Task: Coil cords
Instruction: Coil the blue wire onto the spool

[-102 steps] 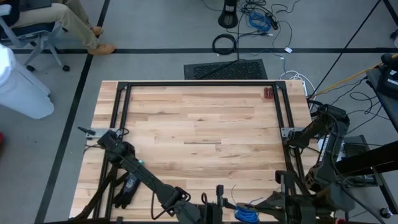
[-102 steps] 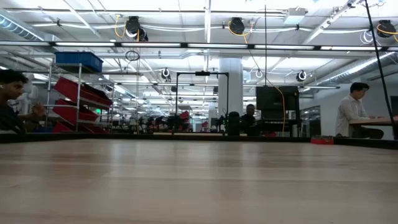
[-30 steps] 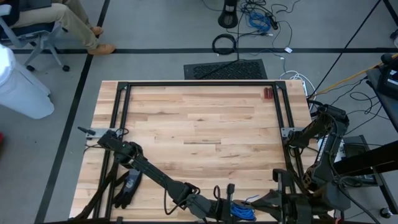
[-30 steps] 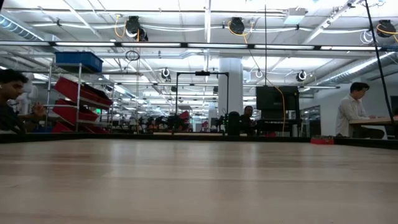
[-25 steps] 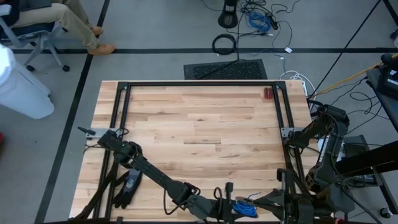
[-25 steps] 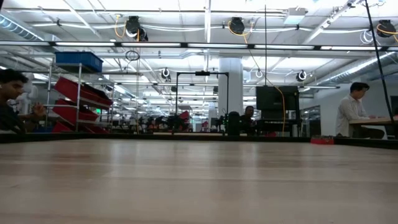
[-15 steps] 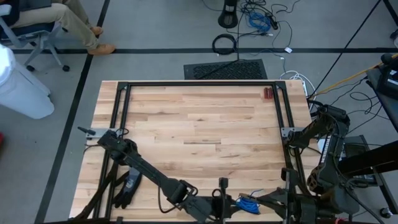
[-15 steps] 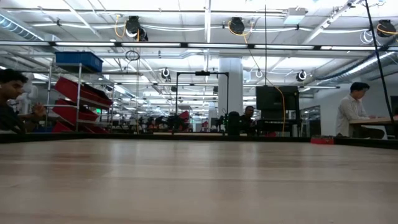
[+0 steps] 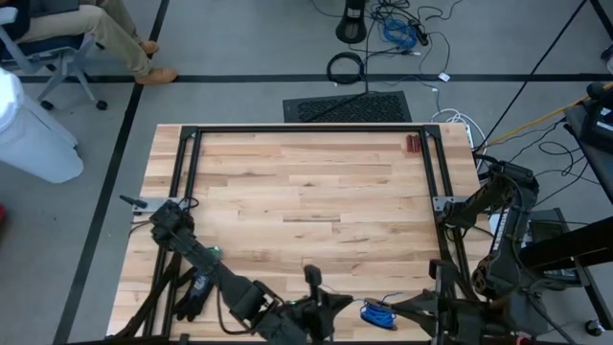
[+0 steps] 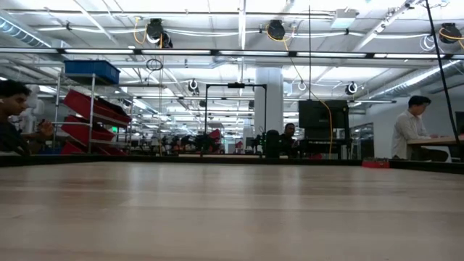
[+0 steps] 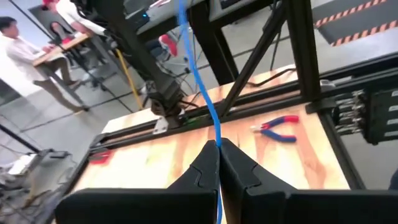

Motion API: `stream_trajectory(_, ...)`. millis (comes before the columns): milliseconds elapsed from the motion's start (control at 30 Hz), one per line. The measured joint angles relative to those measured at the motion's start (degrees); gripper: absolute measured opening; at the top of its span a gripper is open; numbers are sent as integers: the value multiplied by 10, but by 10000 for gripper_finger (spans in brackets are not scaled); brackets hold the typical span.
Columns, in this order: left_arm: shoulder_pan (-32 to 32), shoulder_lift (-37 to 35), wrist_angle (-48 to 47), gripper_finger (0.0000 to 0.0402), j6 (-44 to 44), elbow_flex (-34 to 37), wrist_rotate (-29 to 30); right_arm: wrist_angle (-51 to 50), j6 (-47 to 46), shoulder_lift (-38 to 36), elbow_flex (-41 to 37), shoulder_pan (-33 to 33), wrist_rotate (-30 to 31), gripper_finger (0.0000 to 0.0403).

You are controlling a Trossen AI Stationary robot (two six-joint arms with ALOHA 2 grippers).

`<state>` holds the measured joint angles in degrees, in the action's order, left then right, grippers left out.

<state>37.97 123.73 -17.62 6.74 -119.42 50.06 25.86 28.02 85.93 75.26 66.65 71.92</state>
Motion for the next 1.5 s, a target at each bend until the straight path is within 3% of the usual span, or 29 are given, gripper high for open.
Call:
stream_trajectory(300, 27, -16, -67, 2, 3, 0, 105, -39, -41, 0, 0, -15, -3, 0)
stream_trajectory(433, 34, -21, -75, 2, 19, 0, 123, -62, -58, 0, 0, -21, -6, 0)
stream_trajectory(567, 43, -27, -74, 2, 26, 0, 124, -85, -80, 0, 0, -32, -46, 0)
stream_trajectory(967, 81, -47, -74, 2, 30, 0, 152, -131, -109, -1, 0, -48, -48, 0)
stream_trajectory(1133, 86, -65, -71, 2, -21, 0, 153, -173, -126, -1, 0, -60, -48, 0)
stream_trajectory(1500, 70, -103, -72, 2, -51, 0, 87, -284, -190, -1, 0, -105, -50, 0)
